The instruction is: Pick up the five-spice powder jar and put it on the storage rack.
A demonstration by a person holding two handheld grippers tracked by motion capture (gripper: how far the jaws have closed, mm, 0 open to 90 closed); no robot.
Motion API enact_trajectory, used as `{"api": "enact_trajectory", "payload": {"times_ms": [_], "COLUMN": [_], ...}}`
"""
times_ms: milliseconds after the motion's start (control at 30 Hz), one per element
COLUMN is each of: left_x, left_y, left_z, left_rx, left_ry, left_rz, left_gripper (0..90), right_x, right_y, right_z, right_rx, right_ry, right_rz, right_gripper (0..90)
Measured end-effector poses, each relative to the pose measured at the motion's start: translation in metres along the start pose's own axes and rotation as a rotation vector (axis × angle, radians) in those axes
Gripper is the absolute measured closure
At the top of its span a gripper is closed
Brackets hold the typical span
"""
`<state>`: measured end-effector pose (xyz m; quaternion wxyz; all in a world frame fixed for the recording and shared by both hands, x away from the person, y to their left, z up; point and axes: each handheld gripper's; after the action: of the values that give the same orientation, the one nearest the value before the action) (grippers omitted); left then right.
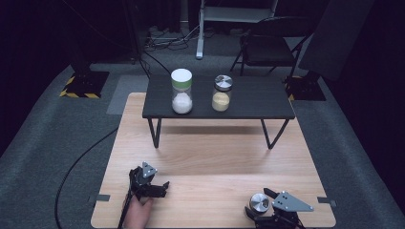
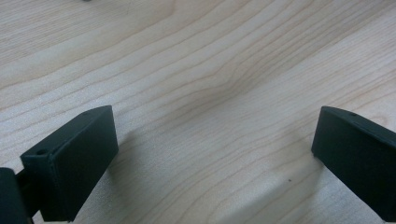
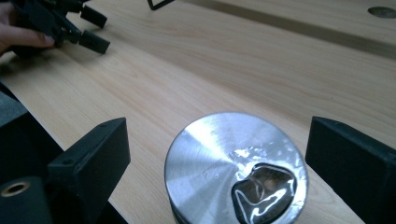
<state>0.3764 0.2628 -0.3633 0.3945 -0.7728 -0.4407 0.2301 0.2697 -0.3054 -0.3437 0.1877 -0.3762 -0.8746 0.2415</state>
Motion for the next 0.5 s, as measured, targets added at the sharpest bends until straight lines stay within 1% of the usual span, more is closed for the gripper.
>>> {"api": "enact_trajectory", "payload": {"times_ms": [100,267,433,500], "left_x": [0.0,0.0,0.0,0.0], "left_y": [0.0,0.0,0.0,0.0], "left_z": [0.0,0.0,0.0,0.0], "left_rx": [0.0,0.0,0.0,0.0], "left_ry": [0.0,0.0,0.0,0.0], "left_rz": [0.0,0.0,0.0,0.0], "left_gripper": [0.3,0.3,0.3,0.3], "right_x": [0.001,-0.002,-0.006,-0.006], "right_y": [0.003,0.007,0.012,0.013], "right_z": [0.003,0.008,0.012,0.013], "right_rx": [0.007,0.02,0.032,0.042], "right_ry": [-0.001,0.023,0.016,0.016], "right_rz": [0.005,0.006,-0.007,-0.008], "right_gripper": [7.9,10.0,15.4,16.0]}}
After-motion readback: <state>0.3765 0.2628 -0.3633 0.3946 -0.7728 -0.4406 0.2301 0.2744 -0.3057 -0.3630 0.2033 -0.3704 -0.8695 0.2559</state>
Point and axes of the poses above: each handheld gripper's, and its own axes: y roughly forward along the jaws, z roughly out of its underside, x roughly to its left, and after that the axes turned 1 degree about x, right-handed
